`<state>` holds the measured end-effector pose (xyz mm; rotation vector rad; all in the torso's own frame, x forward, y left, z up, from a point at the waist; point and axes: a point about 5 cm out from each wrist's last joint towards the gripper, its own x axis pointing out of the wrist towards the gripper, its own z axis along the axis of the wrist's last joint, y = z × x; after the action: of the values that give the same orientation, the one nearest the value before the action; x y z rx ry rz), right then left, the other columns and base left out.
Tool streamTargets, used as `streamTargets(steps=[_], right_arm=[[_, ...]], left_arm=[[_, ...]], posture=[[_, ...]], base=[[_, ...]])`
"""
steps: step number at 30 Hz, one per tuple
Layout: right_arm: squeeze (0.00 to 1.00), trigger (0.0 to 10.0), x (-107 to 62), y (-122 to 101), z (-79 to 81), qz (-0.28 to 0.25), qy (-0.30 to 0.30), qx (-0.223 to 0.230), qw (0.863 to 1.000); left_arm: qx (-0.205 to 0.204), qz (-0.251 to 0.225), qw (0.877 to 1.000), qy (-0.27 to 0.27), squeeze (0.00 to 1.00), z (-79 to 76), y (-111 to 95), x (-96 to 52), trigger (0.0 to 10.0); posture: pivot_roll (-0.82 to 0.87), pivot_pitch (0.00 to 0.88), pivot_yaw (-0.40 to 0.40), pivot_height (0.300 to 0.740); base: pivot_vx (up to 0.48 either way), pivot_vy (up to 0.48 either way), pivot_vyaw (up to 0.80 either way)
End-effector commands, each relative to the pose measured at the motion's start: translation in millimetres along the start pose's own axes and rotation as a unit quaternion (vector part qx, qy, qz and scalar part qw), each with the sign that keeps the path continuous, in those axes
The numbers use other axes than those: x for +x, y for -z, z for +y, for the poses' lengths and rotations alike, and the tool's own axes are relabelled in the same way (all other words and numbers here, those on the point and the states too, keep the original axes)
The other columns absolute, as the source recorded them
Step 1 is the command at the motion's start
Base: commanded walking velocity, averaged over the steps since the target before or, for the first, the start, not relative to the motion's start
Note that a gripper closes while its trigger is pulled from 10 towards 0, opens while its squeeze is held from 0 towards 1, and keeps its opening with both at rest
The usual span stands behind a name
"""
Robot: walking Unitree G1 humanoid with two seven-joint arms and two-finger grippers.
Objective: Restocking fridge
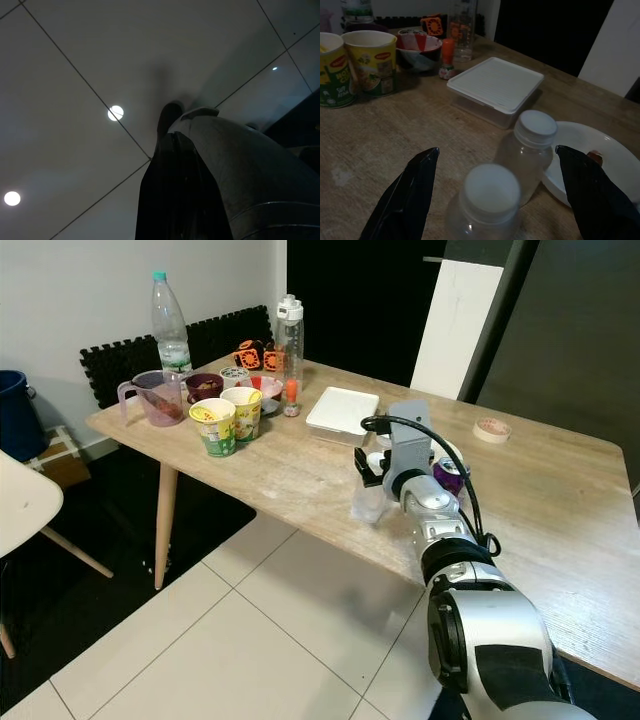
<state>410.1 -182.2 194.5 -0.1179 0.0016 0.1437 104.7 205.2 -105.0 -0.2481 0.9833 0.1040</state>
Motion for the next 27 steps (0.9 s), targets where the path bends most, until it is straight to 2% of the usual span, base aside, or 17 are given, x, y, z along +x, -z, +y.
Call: streamTargets(steps=[1,8,13,27], right_arm=[[0.00,10.0,-4.4,10,-6.4,0.011,0.008,0.023,1.000],[0.00,10.0,-6.6,18,-4.0,0.016,-0.005,0.059,0.998],[0.00,10.0,-9.4,29,-0.5,0.031,-0.007,0.073,0.997],[0.00,10.0,-8.9,26,-2.1,0.030,-0.017,0.061,0.998]], left_arm=[[0.012,0.024,1.000,-0.006,0.00,9.2,10,-5.2,10.0],[0.018,0.008,1.000,0.000,0.00,10.0,2,-3.7,10.0],[0.027,0.014,1.000,0.003,0.00,12.7,8,-6.7,10.0],[0.026,0.023,0.999,0.002,0.00,19.3,21,-14.2,10.0]], posture=[[0.09,0.000,0.005,0.740],[0.10,0.000,0.017,0.740],[0.10,0.000,0.030,0.740],[0.10,0.020,0.036,0.740]], base=[[0.000,0.000,0.00],[0.000,0.000,0.00],[0.000,0.000,0.00],[0.000,0.000,0.00]])
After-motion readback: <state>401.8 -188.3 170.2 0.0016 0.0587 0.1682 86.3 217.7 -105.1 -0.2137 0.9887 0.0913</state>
